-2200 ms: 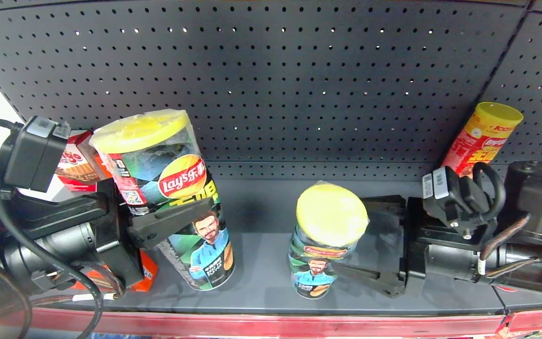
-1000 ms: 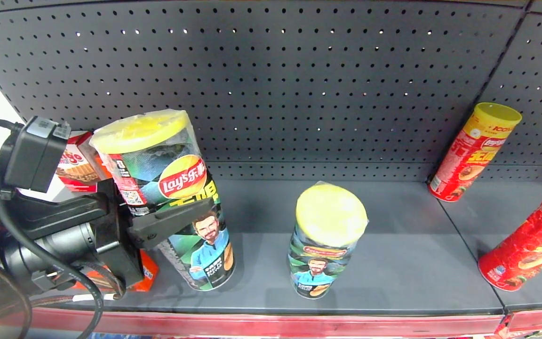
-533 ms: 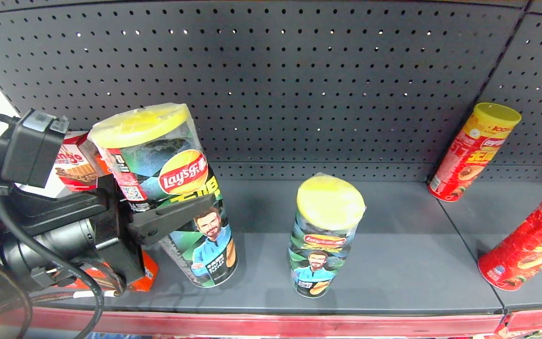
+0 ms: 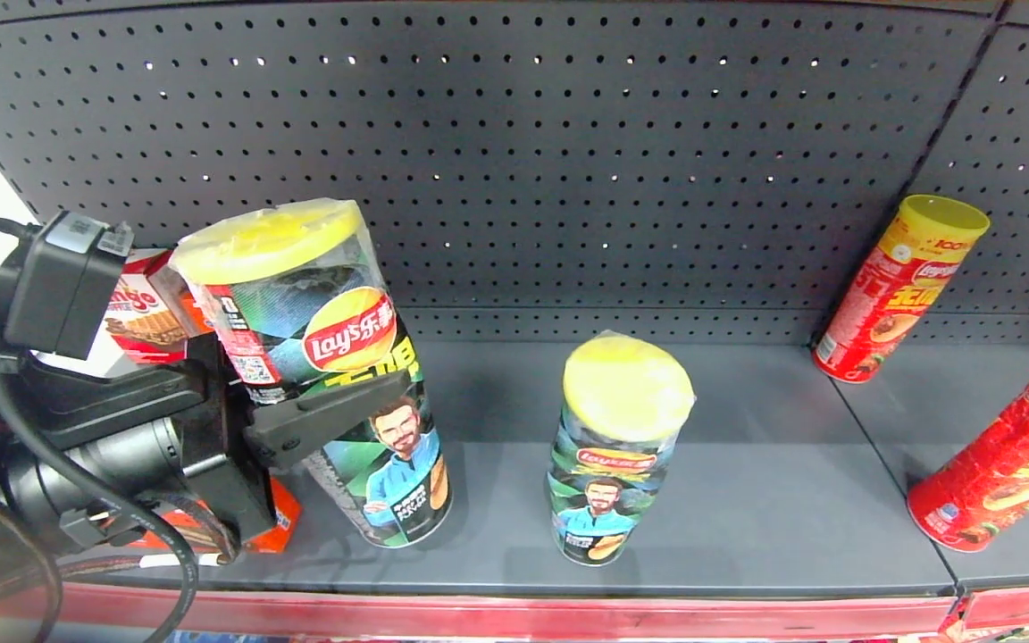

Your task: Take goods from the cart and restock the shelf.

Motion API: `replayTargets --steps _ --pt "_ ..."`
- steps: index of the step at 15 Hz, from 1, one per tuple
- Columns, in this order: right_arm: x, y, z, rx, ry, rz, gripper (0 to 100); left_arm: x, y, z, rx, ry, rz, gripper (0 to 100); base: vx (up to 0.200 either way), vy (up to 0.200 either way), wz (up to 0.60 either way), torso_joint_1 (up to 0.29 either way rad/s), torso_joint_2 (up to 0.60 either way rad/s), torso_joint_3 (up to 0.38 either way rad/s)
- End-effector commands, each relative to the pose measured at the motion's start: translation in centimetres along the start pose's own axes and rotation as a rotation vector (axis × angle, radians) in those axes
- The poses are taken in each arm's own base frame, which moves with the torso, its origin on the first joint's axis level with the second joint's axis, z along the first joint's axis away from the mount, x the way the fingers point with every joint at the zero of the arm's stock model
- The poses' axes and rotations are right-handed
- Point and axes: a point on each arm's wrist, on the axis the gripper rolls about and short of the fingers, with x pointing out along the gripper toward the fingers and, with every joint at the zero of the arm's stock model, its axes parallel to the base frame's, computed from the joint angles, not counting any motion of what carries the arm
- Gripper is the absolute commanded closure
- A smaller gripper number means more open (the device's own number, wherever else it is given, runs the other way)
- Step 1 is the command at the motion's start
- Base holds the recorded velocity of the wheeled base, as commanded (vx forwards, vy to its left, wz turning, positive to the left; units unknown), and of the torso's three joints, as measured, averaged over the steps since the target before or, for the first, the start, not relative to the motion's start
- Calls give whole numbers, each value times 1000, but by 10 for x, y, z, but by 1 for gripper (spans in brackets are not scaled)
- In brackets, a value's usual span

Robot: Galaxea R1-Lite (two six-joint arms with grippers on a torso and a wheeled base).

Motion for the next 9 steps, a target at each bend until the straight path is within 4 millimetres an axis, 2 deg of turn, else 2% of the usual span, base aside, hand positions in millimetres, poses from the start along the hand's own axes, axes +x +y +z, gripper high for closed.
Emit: replayTargets --steps 1,3,9 --pt "-3 1 -1 6 -39 52 0 1 -1 -1 -3 3 -8 100 0 0 0 0 0 0" --pt "-3 4 -7 -5 16 182 0 1 -3 -2 -3 5 -12 100 0 0 0 0 0 0" --pt "-3 2 -8 59 25 123 0 1 -6 -7 -8 29 -27 100 0 0 0 0 0 0"
